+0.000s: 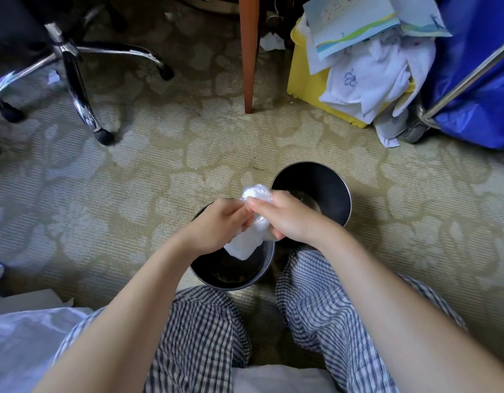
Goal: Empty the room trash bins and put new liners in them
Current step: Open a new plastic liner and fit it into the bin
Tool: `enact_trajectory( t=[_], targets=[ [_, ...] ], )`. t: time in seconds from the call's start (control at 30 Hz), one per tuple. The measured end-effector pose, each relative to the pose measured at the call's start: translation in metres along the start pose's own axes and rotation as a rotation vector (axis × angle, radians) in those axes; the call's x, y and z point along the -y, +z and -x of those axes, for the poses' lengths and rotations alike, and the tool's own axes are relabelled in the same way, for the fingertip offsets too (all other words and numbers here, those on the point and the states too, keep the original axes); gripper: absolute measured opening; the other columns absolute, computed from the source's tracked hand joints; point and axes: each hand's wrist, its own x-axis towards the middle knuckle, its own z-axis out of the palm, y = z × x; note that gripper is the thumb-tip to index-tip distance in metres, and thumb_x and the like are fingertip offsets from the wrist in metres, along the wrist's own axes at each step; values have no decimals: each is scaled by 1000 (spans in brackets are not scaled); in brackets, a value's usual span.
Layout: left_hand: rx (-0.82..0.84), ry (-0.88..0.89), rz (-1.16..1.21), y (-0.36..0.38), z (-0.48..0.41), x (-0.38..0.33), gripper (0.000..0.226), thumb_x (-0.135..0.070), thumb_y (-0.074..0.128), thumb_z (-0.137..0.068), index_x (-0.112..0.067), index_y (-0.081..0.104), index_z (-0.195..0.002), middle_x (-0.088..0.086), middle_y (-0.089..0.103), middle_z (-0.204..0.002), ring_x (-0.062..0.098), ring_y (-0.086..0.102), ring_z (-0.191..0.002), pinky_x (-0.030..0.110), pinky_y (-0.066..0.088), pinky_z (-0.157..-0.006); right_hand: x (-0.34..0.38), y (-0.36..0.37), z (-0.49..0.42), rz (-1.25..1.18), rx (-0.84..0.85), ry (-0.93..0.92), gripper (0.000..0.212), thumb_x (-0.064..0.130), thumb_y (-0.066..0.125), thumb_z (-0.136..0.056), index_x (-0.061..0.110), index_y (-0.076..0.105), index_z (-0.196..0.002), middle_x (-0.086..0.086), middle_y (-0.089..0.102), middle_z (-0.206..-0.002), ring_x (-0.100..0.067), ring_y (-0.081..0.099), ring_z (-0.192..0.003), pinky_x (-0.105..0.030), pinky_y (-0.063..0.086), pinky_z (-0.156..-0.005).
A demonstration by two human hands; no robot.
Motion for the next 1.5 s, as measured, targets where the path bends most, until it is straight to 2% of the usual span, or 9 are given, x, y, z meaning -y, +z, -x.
enact_trajectory(
  t=[0.13,0.27,0.37,0.57,0.73,0.93,1.2,1.33,1.5],
  targets=[
    [-35,54,-39,-2,8,-1,38,-16,40,-101,-15,45,-63,-12,39,-50,2,33,-46,17,32,-50,-1,-4,3,-4,-27,5,52,53,45,-91,3,57,-88,7,45,-36,-4,44,-36,-28,41,-57],
    [-107,83,-77,-9,28,-10,35,-16,42,-100,-13,46,-65,-11,39,-52,2,37,-47,15,33,-50,4,-12,22,101,-85,-90,40,58,53,-85,22,51,-68,10,49,-56,-3,46,-51,-31,38,-59],
    [-125,96,-112,-15,52,-16,35,-28,42,-97,-12,47,-66,-11,39,-53,6,36,-50,26,34,-51,7,-20,46,245,-108,-122,48,72,53,-69,25,59,-77,7,63,-76,-11,59,-75,-38,48,-75],
    [-171,170,-272,-18,108,-47,34,-44,38,-88,-22,43,-63,-14,41,-51,6,36,-51,18,31,-50,30,-33,108,311,-143,-203,35,63,55,-74,30,63,-82,9,64,-84,-11,60,-85,-44,50,-82],
    [-210,210,-425,-17,139,-79,29,-28,45,-96,-29,54,-69,-14,53,-65,5,48,-62,20,39,-62,58,-38,161,462,-245,-232,18,46,58,-88,28,61,-85,6,62,-83,-15,58,-82,-39,50,-77],
    [-319,388,-715,-6,181,-117,48,-56,34,-82,-26,70,-89,-19,46,-87,1,44,-85,17,35,-75,85,-35,223,618,-366,-267,12,38,55,-92,35,64,-97,10,65,-97,-16,59,-92,-35,50,-78],
    [-325,475,-799,28,237,-172,41,-43,56,-85,-4,58,-71,-2,46,-70,10,45,-75,19,36,-64,90,-29,312,683,-600,-325,17,41,57,-89,38,61,-105,14,63,-101,-16,56,-98,-30,38,-71],
    [-344,548,-779,43,255,-197,23,-26,65,-86,-7,60,-74,-4,49,-73,9,47,-76,20,38,-67,85,-27,350,664,-677,-342,14,40,55,-90,28,61,-95,16,51,-81,-15,53,-86,-32,40,-68],
    [-378,595,-770,54,254,-222,7,-20,67,-85,-14,66,-89,-16,55,-79,-10,50,-84,6,38,-73,81,-41,372,681,-737,-303,15,42,52,-92,30,61,-96,11,58,-90,-14,51,-82,-30,35,-68]
  ],
)
